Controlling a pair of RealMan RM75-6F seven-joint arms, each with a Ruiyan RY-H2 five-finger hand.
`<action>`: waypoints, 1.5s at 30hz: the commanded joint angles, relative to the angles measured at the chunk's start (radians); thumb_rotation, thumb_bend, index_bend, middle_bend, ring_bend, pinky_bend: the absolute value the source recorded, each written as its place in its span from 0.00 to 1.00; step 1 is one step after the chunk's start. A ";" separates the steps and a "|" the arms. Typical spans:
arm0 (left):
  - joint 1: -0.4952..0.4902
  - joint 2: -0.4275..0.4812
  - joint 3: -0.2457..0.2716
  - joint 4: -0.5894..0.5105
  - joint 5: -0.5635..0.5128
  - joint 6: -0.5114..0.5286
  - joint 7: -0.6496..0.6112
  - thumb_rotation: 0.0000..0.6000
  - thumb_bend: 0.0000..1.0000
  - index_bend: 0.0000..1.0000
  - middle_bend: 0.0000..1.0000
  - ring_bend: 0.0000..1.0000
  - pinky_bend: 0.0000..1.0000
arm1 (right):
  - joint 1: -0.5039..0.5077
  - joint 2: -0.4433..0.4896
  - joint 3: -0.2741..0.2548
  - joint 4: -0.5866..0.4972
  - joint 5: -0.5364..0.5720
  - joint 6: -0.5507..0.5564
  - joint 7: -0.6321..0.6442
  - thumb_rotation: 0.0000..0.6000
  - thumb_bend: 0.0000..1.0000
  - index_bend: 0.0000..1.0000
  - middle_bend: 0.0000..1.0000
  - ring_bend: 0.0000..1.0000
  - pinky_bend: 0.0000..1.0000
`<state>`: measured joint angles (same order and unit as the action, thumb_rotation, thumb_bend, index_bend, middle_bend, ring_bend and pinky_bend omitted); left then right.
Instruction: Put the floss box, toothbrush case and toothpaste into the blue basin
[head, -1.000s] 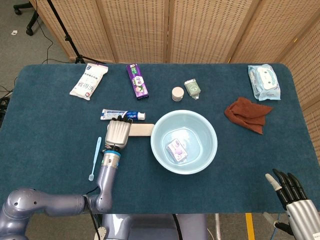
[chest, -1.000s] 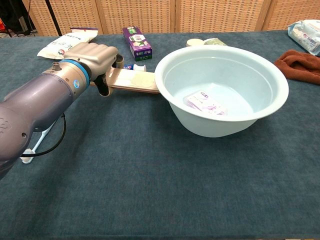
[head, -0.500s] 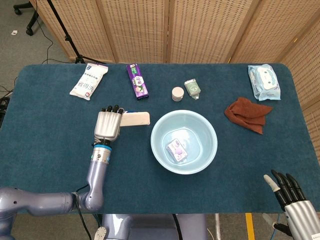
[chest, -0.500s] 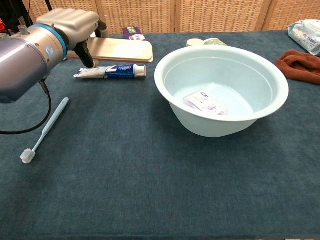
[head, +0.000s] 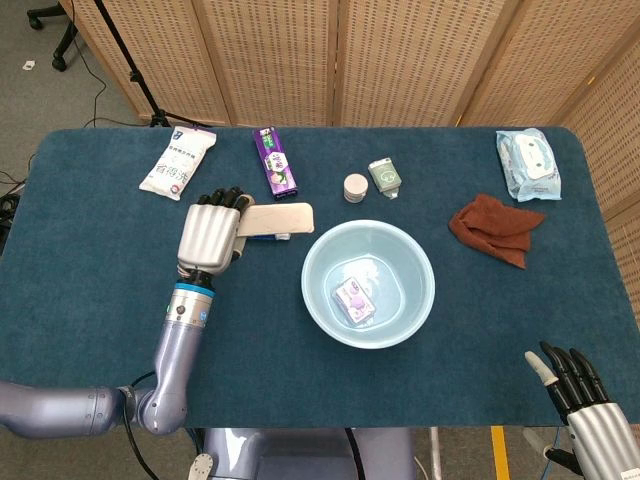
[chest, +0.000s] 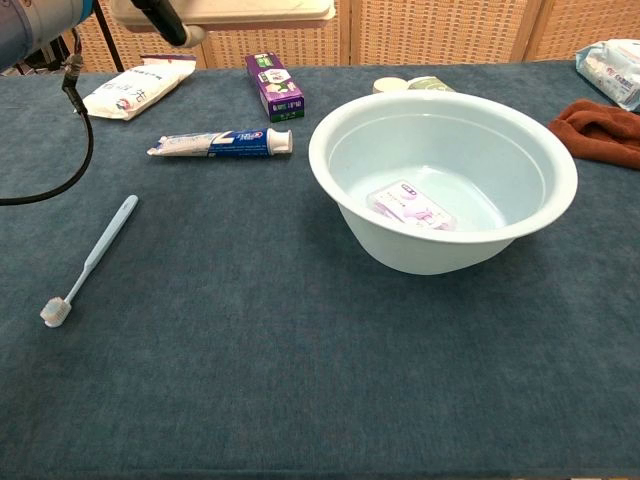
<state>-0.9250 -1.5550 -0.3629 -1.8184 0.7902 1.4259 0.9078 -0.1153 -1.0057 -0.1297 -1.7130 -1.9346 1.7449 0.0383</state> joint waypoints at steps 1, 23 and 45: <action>-0.015 -0.067 0.035 0.010 0.122 0.006 -0.063 1.00 0.44 0.72 0.32 0.28 0.39 | 0.000 0.002 0.000 0.000 0.002 0.002 0.005 1.00 0.13 0.00 0.00 0.00 0.00; -0.160 -0.462 -0.016 0.309 0.128 -0.053 0.038 1.00 0.41 0.72 0.32 0.27 0.39 | 0.005 0.035 -0.001 0.007 0.014 0.025 0.107 1.00 0.13 0.00 0.00 0.00 0.00; -0.164 -0.490 -0.054 0.342 0.017 -0.197 0.021 1.00 0.29 0.16 0.00 0.00 0.17 | 0.010 0.038 0.010 0.012 0.040 0.024 0.141 1.00 0.13 0.00 0.00 0.00 0.00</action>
<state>-1.0955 -2.0572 -0.4165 -1.4618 0.8183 1.2362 0.9253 -0.1055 -0.9671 -0.1192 -1.7006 -1.8943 1.7688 0.1797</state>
